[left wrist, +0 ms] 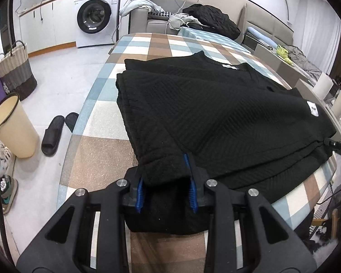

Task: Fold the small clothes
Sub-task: 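Grasp the folded shirt bundle with both grippers and lift it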

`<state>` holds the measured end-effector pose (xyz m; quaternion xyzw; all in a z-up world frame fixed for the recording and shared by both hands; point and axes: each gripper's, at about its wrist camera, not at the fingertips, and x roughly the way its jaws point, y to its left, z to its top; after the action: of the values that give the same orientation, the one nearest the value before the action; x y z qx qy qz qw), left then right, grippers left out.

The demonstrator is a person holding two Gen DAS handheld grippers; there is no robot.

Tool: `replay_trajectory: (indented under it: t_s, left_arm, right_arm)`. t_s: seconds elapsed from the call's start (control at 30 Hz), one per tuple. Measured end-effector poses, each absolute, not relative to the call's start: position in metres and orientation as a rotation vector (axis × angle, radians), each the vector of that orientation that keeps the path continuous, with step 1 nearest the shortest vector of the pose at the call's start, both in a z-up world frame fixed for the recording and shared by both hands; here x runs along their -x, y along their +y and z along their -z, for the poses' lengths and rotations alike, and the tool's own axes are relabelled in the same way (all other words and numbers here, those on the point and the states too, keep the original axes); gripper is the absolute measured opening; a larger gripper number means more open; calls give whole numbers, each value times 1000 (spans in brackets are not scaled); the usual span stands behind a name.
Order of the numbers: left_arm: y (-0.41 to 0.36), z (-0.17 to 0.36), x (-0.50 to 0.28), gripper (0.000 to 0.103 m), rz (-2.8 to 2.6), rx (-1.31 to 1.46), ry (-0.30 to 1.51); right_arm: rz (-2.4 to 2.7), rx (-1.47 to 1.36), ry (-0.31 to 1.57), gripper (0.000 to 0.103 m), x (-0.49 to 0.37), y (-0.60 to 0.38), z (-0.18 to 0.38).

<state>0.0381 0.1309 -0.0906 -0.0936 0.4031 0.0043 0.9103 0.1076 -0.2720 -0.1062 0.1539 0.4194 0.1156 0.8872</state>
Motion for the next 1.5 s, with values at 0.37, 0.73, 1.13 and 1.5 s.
replay_trajectory:
  t_s: [0.37,0.73,1.13,1.5]
  left_arm:
    - [165,87,-35,40,-44,390,800]
    - [164,69,-35,11,-9,439,729]
    - [175,27,-54,8,6,476,628]
    - [205,0,-139,8,-40,502,606]
  right_arm:
    - [-204,-464,789,44,-119,-309,97]
    - [-241,-548,739,40,-127,-299,88]
    - [-264,-677,625,7,-144,-305,58]
    - [-166,-807,548,7,-237,-306,30]
